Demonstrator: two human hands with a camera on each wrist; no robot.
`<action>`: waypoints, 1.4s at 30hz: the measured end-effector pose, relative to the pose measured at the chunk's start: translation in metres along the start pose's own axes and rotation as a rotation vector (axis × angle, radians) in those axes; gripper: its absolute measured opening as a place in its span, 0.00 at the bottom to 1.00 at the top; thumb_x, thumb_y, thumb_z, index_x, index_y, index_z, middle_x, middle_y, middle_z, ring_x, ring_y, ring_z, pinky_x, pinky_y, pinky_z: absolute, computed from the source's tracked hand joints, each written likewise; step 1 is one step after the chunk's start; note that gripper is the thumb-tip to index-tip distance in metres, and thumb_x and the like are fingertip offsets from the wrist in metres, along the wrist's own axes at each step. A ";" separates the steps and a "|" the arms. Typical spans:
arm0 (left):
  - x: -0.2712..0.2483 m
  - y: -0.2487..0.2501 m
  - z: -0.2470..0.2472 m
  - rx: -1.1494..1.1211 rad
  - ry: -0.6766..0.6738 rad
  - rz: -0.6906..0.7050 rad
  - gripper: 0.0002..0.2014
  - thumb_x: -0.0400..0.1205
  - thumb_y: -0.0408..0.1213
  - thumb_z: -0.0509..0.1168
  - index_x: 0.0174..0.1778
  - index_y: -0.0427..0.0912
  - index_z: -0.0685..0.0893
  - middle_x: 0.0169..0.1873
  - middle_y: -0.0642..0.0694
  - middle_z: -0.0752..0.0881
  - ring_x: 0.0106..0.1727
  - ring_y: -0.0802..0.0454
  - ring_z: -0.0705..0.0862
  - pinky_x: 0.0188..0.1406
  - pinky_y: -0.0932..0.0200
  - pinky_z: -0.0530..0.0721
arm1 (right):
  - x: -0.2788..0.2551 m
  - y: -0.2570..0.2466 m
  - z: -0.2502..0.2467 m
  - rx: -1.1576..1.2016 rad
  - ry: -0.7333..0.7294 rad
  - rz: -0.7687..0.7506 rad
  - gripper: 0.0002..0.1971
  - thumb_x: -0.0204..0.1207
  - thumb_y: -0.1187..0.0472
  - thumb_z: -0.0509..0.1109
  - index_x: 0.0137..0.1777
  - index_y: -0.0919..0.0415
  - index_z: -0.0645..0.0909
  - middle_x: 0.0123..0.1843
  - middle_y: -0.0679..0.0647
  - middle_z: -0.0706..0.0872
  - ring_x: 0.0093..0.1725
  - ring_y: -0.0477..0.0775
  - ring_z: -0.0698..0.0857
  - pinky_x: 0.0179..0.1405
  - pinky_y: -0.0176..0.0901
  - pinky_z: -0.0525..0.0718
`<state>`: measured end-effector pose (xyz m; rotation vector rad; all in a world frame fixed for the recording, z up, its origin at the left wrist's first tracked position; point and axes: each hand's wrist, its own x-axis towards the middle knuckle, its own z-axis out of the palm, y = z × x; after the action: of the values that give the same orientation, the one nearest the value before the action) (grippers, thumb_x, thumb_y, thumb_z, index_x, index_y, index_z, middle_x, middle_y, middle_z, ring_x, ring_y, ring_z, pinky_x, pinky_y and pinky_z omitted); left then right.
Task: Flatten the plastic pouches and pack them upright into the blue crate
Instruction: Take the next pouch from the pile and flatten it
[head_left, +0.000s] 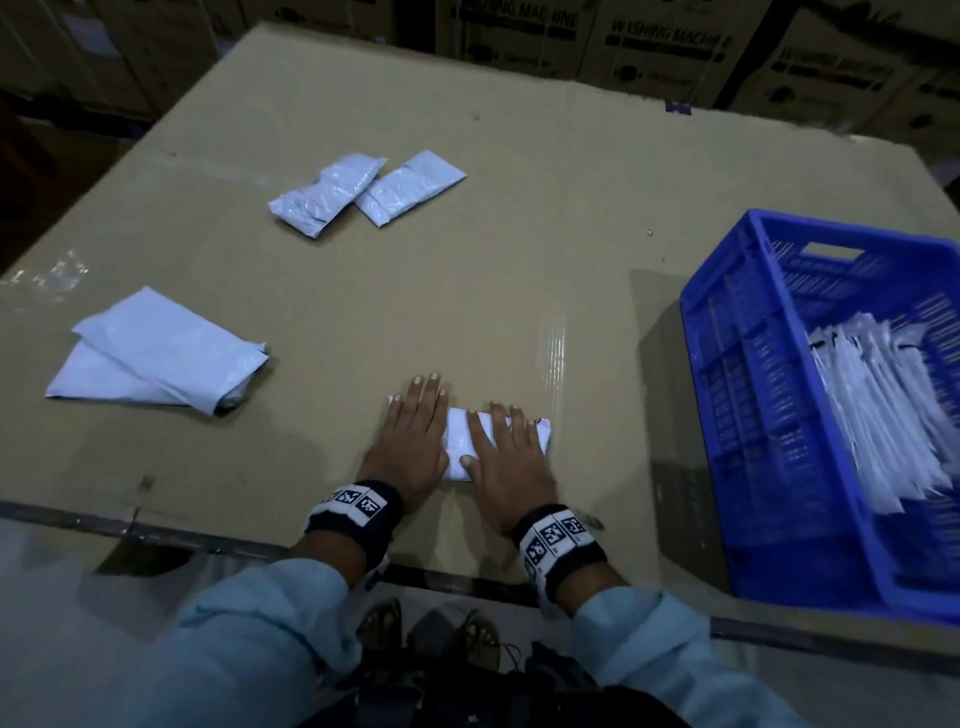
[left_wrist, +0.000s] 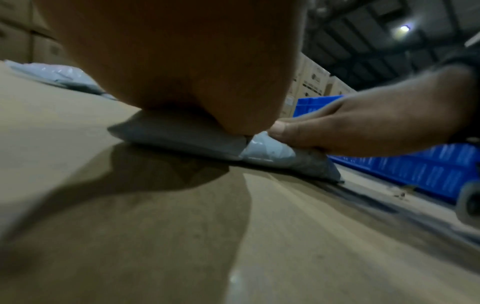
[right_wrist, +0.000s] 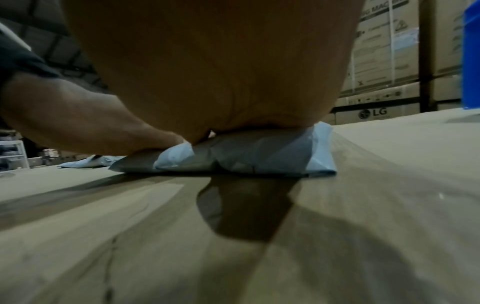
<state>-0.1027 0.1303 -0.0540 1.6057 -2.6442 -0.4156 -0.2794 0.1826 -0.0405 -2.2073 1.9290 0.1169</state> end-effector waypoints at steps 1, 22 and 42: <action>0.000 0.001 0.000 -0.018 -0.006 0.001 0.38 0.79 0.42 0.46 0.87 0.30 0.61 0.87 0.33 0.59 0.87 0.31 0.60 0.82 0.28 0.63 | -0.001 0.001 0.002 0.007 -0.007 0.006 0.35 0.86 0.41 0.39 0.91 0.52 0.53 0.89 0.64 0.59 0.87 0.73 0.58 0.84 0.67 0.46; 0.009 -0.016 0.016 -0.041 0.013 0.059 0.38 0.81 0.45 0.41 0.89 0.35 0.56 0.90 0.38 0.54 0.90 0.38 0.54 0.86 0.38 0.55 | 0.008 0.000 0.025 0.069 0.067 0.042 0.33 0.87 0.43 0.44 0.90 0.51 0.54 0.91 0.62 0.55 0.88 0.70 0.55 0.87 0.67 0.54; 0.008 -0.026 0.011 -0.016 -0.061 0.070 0.43 0.85 0.66 0.36 0.91 0.41 0.47 0.90 0.39 0.47 0.90 0.36 0.49 0.85 0.35 0.58 | 0.011 0.006 0.023 0.089 0.040 0.095 0.38 0.84 0.35 0.43 0.91 0.51 0.55 0.91 0.62 0.54 0.88 0.70 0.56 0.86 0.69 0.54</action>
<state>-0.0854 0.1138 -0.0717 1.5156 -2.7245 -0.4888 -0.2820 0.1764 -0.0661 -2.0776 2.0192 0.0017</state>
